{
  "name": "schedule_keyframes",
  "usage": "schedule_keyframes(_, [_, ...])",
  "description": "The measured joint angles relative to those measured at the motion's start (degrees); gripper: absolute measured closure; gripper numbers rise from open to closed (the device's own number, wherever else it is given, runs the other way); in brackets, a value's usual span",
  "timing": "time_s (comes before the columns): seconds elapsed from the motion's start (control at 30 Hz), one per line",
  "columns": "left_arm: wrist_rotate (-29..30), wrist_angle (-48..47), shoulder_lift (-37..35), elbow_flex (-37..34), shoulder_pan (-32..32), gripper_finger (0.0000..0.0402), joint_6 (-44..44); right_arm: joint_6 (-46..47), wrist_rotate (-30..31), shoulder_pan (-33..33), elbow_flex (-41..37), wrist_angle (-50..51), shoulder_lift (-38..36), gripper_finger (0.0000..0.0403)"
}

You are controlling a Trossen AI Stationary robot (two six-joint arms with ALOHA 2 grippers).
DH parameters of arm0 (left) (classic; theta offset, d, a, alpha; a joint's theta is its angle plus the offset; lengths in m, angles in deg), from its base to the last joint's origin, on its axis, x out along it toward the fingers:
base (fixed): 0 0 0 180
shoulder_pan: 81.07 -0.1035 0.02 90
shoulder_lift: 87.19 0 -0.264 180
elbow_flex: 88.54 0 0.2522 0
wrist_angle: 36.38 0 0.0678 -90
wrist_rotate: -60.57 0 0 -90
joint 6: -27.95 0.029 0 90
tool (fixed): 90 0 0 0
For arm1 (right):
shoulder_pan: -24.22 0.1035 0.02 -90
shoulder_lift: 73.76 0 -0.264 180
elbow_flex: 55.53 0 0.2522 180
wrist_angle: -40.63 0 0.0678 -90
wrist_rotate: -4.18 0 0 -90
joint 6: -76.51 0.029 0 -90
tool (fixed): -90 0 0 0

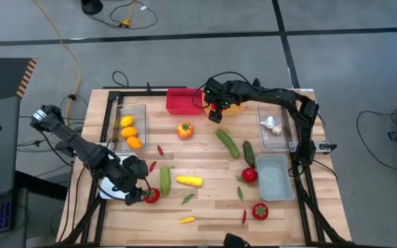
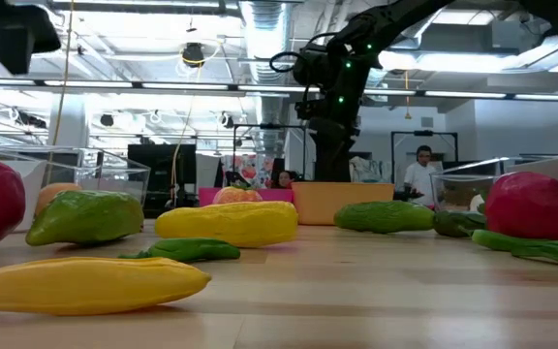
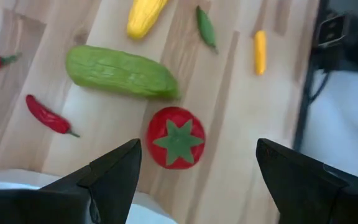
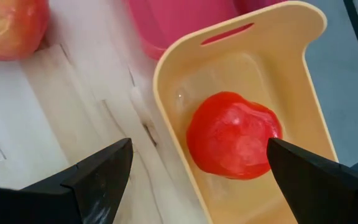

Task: Sort produce into baskets
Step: Put the red tomato into the yellow bin

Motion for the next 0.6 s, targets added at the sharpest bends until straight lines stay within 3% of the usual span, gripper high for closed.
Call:
schedule_keyframes(0.13, [2.58,0.25,2.38,-0.67,0.87,0.0097,3.00,-0.02,-0.04,0.55,0.00,0.04,0.00,0.0005])
schedule_keyframes(0.6, [1.17,2.70,16.39,-0.76,3.79,0.0097,6.47,-0.15,-0.02,1.10,0.00,0.04,0.00,0.0005])
